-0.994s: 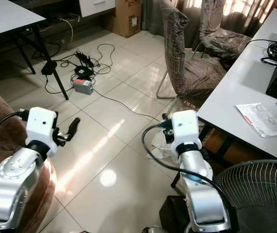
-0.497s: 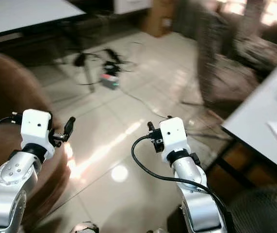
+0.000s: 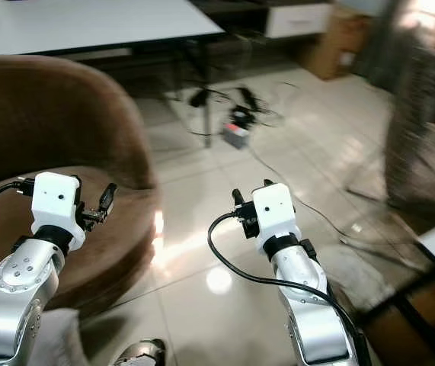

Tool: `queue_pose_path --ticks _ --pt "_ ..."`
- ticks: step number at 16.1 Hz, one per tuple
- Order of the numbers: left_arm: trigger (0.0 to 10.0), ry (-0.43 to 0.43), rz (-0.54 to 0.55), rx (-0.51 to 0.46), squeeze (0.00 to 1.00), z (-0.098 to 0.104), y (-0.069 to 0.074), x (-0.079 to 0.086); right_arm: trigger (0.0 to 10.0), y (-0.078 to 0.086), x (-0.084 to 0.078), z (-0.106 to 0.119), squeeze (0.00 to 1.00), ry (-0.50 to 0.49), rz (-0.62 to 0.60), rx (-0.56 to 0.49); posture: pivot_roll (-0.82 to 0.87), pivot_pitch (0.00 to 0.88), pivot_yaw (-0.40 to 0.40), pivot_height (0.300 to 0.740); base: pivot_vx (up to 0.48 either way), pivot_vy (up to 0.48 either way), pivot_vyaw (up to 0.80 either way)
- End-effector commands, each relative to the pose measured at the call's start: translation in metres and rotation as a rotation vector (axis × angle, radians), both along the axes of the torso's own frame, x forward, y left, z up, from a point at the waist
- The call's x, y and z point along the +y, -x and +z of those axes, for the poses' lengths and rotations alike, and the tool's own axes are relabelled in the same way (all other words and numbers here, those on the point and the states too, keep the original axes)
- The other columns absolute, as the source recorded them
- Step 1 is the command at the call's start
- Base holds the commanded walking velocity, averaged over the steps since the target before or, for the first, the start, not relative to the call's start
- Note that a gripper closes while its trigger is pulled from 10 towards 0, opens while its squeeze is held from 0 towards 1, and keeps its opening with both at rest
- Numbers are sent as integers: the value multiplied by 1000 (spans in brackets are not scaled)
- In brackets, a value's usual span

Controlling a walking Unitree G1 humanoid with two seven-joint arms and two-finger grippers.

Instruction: Move the pillow to the sofa from floor

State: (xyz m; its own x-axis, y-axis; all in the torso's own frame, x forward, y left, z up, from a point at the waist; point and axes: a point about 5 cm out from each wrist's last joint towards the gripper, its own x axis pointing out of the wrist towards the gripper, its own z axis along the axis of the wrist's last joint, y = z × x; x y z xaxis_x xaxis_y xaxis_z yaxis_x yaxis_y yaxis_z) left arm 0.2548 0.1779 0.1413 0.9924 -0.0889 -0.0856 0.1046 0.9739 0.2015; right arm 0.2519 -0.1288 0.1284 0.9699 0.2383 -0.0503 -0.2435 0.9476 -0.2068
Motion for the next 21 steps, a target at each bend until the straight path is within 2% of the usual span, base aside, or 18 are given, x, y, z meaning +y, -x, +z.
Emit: queue_pose_path --ticks 1,6,9,12,18,21 --pt "10000 -12 -10 4 0 -1 0 -2 10000 -1 -2 0 0 -8 4 -3 13 0 -5 740 0 0 800" --pt "10000 -7 -12 25 0 -2 1 1 10000 -1 -1 -2 0 -28 4 6 21 1 -5 740 0 0 800" --pt "10000 -55 -9 -14 0 2 0 2 10000 -1 0 -3 0 -30 4 8 24 4 -2 740 0 0 800" --pt "10000 -46 27 -59 0 5 -2 5 10000 -2 -1 -6 0 -37 -6 17 27 11 -3 740 0 0 800" --pt "10000 -27 -32 -69 0 8 -2 4 10000 -1 -5 -10 0 -27 -50 37 27 16 2 740 0 0 800" --pt "10000 -26 -25 -67 0 8 -1 5 10000 -4 -5 -10 0 -10 -59 32 27 19 1 740 335 0 408"
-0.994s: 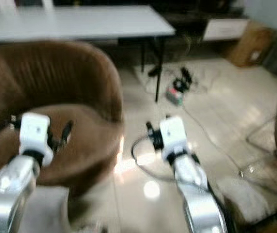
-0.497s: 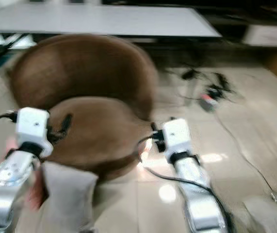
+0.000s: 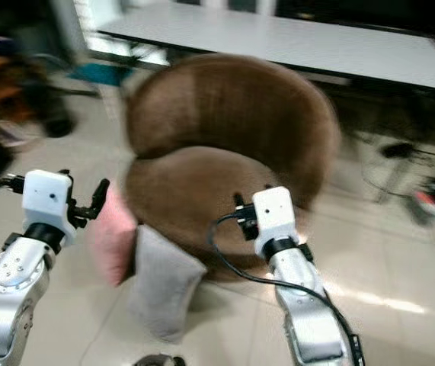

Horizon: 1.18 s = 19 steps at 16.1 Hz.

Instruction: Move the pillow to the sofa from floor

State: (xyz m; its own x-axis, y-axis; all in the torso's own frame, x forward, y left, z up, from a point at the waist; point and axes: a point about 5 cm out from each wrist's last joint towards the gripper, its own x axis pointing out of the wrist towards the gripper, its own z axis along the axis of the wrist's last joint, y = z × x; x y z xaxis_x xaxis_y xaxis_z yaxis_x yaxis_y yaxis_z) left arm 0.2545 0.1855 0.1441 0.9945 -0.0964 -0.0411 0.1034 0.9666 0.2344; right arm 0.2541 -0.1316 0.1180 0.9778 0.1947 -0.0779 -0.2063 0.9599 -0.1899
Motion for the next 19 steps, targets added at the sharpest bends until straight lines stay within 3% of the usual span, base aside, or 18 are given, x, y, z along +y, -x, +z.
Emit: queue_pose_path --ticks 1,12,16,19 --pt "10000 2 -18 -18 0 5 -1 -3 10000 -2 -1 1 0 14 -10 -1 28 20 -1 740 337 0 0" --pt "10000 -14 -18 -17 0 4 -1 -2 10000 3 13 -4 0 32 125 17 37 29 -3 740 290 0 727" --pt "10000 -17 -22 -5 0 3 0 -4 10000 3 7 -5 0 -3 116 22 39 36 -6 740 0 0 0" --pt "10000 22 -25 -9 0 2 1 2 10000 2 2 -9 0 -19 78 54 34 43 -4 715 0 0 0"
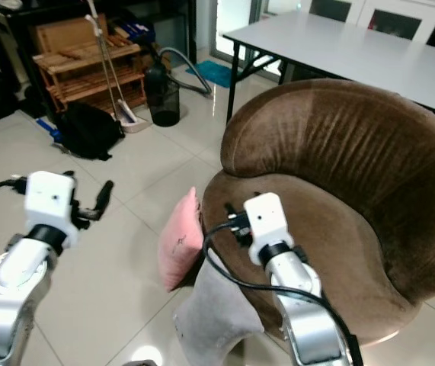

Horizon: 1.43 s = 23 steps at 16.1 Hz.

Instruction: Move the pillow to the sofa from floor

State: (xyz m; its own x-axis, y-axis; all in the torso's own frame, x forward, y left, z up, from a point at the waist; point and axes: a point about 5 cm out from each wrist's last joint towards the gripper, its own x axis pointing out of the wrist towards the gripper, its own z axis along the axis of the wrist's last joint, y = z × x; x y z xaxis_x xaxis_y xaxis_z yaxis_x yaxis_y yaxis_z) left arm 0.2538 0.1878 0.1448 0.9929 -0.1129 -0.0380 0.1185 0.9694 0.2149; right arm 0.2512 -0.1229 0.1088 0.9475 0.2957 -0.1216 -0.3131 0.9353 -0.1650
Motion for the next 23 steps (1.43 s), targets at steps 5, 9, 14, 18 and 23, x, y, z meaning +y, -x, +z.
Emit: queue_pose_path --ticks 5,9,14,18,23 --pt "10000 -47 2 -58 0 12 -3 17 10000 -3 -11 6 0 -33 -63 -2 29 60 -3 670 0 0 0" --pt "10000 16 -3 -60 0 3 7 9 10000 0 -10 5 0 -24 -58 -1 22 71 -10 630 0 0 0" --pt "10000 19 44 -77 0 5 4 10 10000 -3 -9 5 0 29 -43 -6 19 79 -20 595 0 0 0" --pt "10000 14 38 -77 0 4 4 9 10000 -8 -16 0 0 177 -109 -46 16 82 -24 595 0 0 0" --pt "10000 -11 37 -60 0 1 6 12 10000 -7 -12 -1 0 136 -69 -17 21 86 -27 595 261 0 0"
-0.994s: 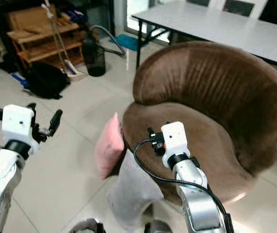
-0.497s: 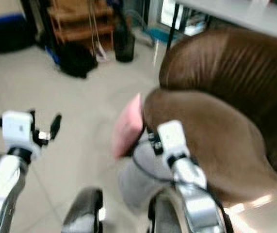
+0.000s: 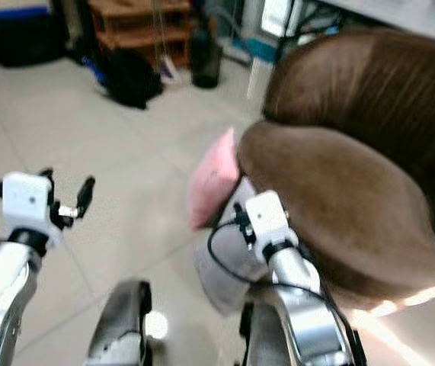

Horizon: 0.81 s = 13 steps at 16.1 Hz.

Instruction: Move the pillow to the sofa from floor

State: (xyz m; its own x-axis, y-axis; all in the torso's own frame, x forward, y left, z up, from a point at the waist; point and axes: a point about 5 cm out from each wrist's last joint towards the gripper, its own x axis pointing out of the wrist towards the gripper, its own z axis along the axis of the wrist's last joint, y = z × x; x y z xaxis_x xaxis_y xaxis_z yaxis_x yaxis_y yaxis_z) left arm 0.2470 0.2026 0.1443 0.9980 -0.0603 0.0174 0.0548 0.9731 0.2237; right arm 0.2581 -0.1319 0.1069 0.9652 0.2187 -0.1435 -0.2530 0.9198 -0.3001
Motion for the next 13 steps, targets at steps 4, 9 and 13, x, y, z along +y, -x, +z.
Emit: queue_pose_path --ticks 4,9,13 --pt "10000 -8 -20 0 0 1 -1 -4 10000 0 -3 -1 0 -7 -5 2 22 86 -28 595 282 0 0" --pt "10000 -13 -20 1 0 0 -1 -3 10000 1 -2 -5 0 -22 4 23 28 79 -33 595 281 0 -298" --pt "10000 -19 -28 2 0 0 -1 -4 10000 2 -1 -6 0 -18 15 22 29 70 -29 595 269 0 -188"
